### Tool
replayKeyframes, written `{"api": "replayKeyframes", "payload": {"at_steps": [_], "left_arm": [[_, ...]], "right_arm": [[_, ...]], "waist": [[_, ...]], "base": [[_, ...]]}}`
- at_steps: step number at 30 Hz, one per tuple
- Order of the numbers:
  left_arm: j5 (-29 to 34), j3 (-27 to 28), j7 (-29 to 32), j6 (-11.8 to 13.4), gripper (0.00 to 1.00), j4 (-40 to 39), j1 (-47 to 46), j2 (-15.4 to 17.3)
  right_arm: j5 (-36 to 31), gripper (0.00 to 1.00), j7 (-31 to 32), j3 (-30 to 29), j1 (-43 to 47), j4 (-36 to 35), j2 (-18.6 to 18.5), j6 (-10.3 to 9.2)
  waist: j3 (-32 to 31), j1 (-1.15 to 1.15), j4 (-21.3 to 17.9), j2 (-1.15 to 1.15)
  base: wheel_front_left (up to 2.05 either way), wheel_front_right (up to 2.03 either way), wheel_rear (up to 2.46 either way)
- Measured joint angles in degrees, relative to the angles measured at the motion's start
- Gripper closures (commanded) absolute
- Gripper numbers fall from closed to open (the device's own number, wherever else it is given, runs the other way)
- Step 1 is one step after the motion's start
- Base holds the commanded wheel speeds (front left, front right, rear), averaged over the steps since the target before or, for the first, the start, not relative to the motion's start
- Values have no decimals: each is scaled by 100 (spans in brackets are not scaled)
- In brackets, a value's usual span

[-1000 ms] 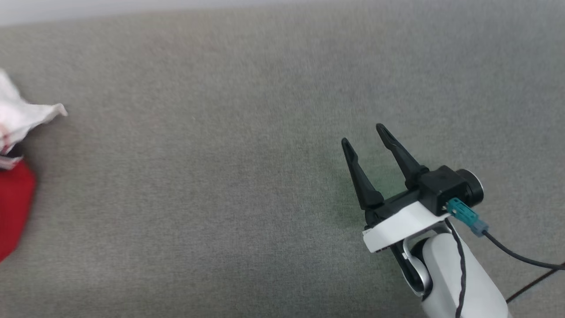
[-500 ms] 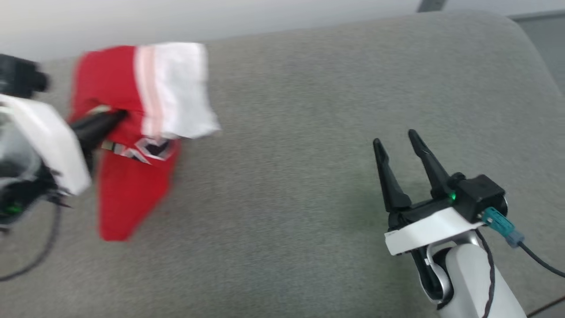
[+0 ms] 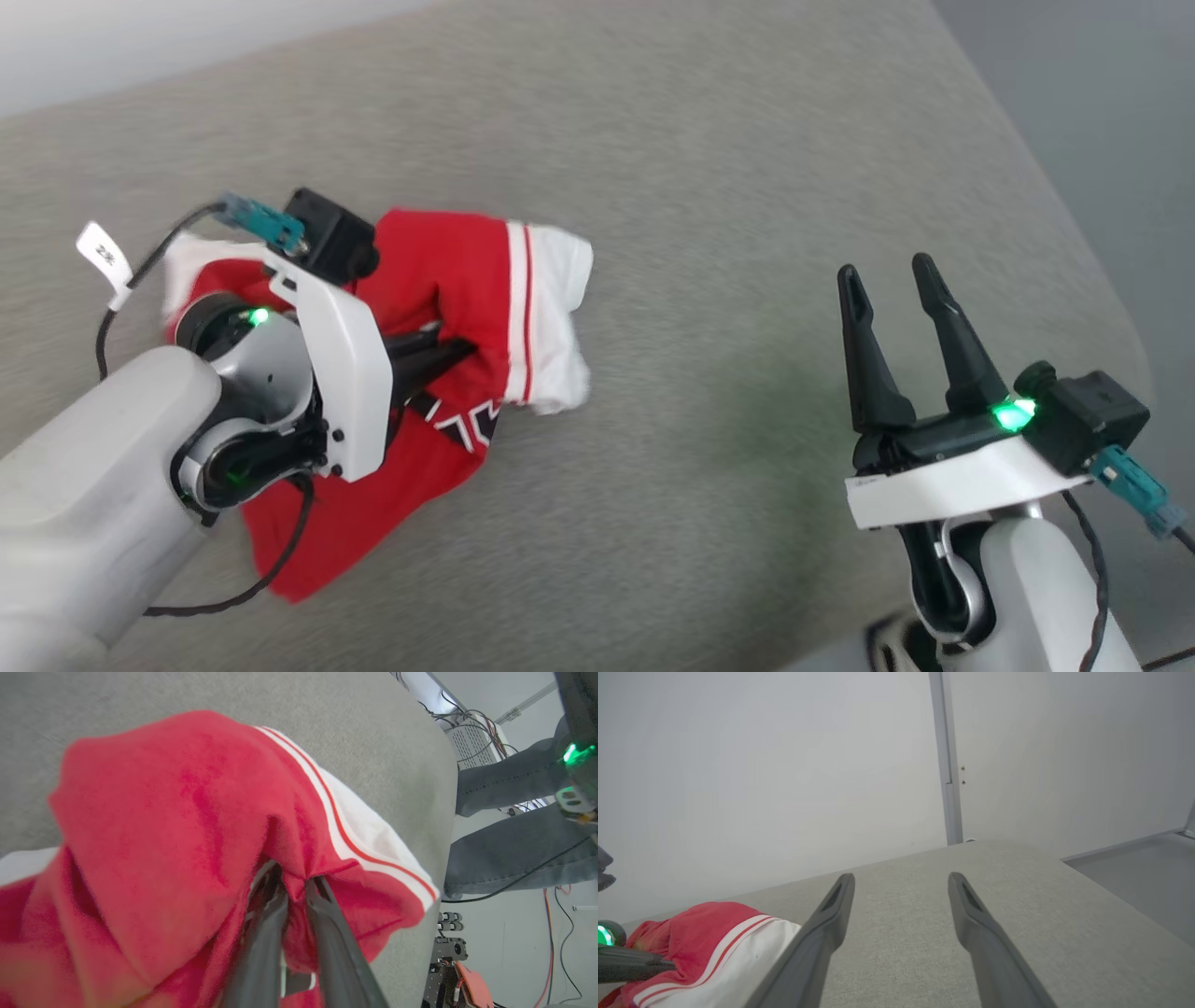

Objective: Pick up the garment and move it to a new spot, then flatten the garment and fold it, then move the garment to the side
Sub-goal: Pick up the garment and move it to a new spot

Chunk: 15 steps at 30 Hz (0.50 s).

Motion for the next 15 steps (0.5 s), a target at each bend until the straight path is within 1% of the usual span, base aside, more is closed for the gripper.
{"api": "replayKeyframes", "payload": {"at_steps": [5, 8, 12, 13, 14, 15], "left_arm": [[146, -344, 48, 0, 100, 487, -83, -40], [276, -522, 97, -8, 100, 697, -193, 56], [267, -690, 123, -38, 100, 823, -362, 147], [252, -724, 121, -45, 87, 831, -397, 155], [241, -768, 116, -53, 67, 833, -444, 164], [242, -817, 87, -53, 36, 827, -478, 170]], "right_arm": [[231, 0, 0, 22, 186, -138, 1, 0], [333, 0, 0, 24, 240, -211, 1, 0], [375, 0, 0, 26, 301, -265, 3, 0], [375, 0, 0, 15, 305, -269, 4, 0], [372, 0, 0, -2, 304, -277, 3, 0], [360, 0, 0, -10, 304, -282, 3, 0]], "waist": [[297, 0, -516, 0], [463, 0, -763, 0], [620, 0, -988, 0], [643, 0, -1012, 0], [650, 0, -1012, 0], [647, 0, -997, 0]], "base": [[0, 0, 0], [0, 0, 0], [0, 0, 0], [0, 0, 0], [0, 0, 0], [0, 0, 0]]}}
